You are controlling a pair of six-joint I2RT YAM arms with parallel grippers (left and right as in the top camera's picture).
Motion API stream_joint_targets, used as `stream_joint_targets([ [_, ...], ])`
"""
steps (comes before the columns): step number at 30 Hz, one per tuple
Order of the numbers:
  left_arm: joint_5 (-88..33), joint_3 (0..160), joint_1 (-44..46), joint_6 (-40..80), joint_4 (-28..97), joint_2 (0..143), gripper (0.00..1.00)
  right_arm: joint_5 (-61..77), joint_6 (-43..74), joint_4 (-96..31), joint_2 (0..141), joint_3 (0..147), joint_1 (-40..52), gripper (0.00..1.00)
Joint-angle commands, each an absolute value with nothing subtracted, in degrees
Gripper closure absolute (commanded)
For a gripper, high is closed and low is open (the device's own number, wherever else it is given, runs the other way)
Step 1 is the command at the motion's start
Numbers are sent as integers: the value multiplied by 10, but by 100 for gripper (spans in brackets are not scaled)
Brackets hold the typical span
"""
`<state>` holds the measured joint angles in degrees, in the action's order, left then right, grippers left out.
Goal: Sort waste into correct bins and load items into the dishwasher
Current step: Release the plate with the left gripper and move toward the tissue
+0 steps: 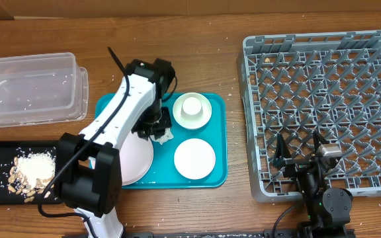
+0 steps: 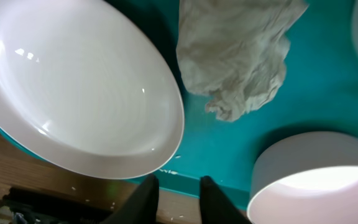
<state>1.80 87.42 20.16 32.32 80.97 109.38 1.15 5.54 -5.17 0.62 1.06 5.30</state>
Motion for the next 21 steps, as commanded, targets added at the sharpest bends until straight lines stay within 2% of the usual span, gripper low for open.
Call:
stream_joint_targets([
  [1,45,907,203,303,810,1095,62,10,53,-48,2,5,54,0],
  [6,45,909,202,296,814,1095,51,10,53,-48,2,5,54,0],
  [9,44,909,202,295,809,1095,32,10,53,-48,2,5,54,0],
  [13,46,908,202,270,773,1095,18,10,53,-48,2,5,54,0],
  [14,46,908,202,264,761,1095,16,10,53,-48,2,5,54,0],
  [18,46,908,202,241,717,1095,18,10,53,-48,2,5,54,0],
  [21,95,908,201,237,696,1095,14,10,53,-48,2,5,54,0],
])
